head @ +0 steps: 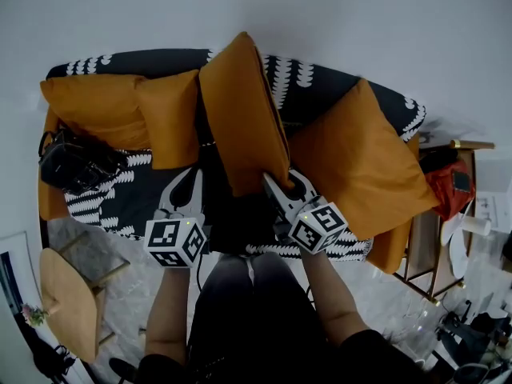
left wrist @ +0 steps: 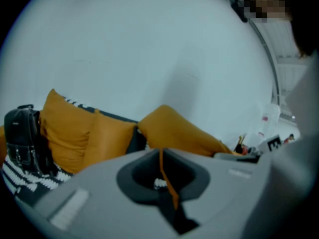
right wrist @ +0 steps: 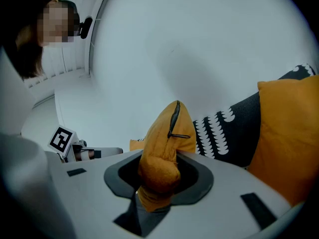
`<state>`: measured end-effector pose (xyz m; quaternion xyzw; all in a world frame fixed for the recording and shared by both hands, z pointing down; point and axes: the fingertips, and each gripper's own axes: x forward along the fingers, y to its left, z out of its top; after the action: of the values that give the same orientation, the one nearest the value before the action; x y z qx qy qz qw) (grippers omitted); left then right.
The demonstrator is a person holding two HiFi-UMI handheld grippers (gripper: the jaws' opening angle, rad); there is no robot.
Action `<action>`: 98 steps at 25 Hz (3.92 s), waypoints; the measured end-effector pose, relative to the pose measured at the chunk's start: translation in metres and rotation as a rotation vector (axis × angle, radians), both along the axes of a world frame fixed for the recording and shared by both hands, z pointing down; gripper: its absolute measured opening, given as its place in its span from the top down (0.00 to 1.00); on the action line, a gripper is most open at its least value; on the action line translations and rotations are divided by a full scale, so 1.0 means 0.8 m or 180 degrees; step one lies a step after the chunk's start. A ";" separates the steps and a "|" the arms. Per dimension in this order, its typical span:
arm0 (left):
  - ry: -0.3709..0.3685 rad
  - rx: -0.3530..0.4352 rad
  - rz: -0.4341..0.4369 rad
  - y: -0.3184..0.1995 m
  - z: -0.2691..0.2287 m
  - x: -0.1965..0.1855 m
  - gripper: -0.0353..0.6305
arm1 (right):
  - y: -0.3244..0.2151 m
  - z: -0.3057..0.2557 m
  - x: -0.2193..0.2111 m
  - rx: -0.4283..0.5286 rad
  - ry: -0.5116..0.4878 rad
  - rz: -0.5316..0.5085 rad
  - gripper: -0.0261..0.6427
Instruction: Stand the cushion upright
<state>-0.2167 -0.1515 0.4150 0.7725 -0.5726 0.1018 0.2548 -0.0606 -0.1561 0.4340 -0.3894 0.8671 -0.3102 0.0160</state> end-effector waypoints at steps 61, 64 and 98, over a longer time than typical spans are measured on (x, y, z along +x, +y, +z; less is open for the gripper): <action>-0.0097 -0.0739 -0.0127 -0.047 0.207 -0.016 0.91 | -0.078 0.263 -0.062 -0.1103 -0.0035 -0.0116 0.69; -0.0087 -0.0751 -0.0135 -0.056 0.217 -0.015 0.91 | -0.086 0.277 -0.064 -0.1113 0.0014 -0.0168 0.69; 0.0045 -0.0942 -0.0014 -0.067 0.275 0.000 0.91 | -0.087 0.365 -0.058 -0.1358 0.0486 -0.0257 0.58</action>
<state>-0.2166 -0.2053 0.6350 0.7260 -0.5512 0.1791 0.3702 -0.1067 -0.2255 0.7256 -0.3713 0.7954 -0.4566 -0.1448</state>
